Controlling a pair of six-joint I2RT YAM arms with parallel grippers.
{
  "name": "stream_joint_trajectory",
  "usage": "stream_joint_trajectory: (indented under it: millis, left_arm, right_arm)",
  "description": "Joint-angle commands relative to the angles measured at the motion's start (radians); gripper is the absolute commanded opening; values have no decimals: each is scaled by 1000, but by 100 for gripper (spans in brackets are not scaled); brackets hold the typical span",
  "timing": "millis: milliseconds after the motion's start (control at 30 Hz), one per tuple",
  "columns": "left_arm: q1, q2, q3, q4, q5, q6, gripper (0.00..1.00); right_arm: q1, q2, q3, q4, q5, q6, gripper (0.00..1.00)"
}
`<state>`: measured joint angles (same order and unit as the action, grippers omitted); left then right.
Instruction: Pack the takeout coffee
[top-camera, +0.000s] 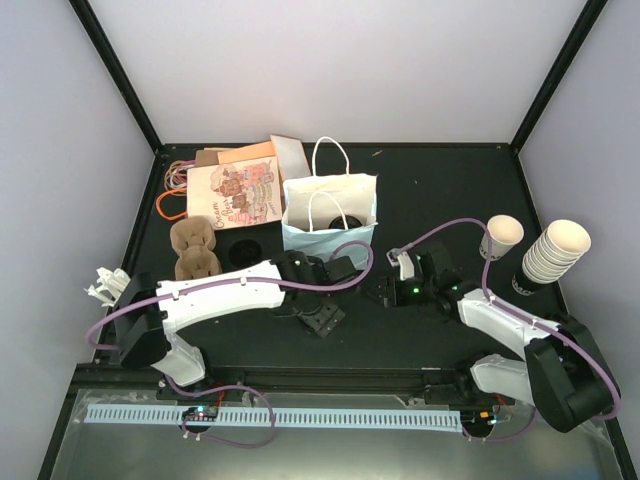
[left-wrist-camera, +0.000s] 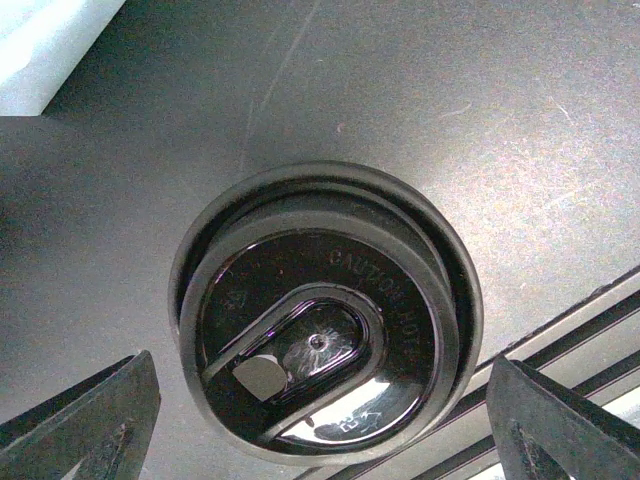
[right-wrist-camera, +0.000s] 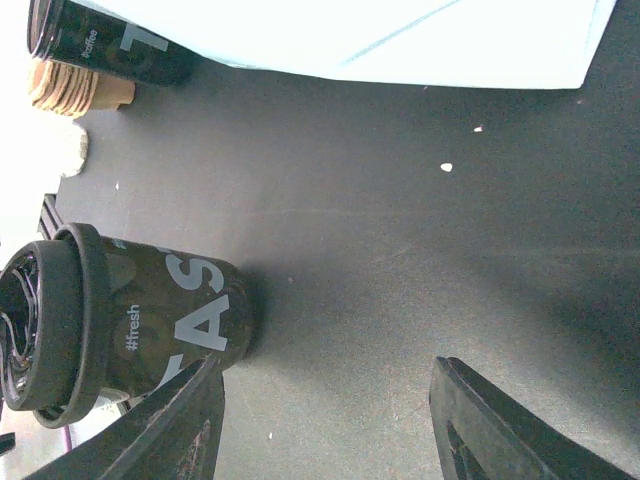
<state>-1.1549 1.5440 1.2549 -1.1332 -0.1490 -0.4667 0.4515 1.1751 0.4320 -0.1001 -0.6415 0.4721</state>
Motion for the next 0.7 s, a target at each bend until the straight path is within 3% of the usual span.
stream_joint_trajectory:
  millis: [0, 667]
  left_arm:
    - [10, -29, 41, -5, -1, 18, 92]
    - [12, -46, 86, -42, 2, 18, 94]
  right_arm:
    - [16, 4, 30, -12, -14, -22, 60]
    - [71, 14, 59, -27, 14, -27, 61]
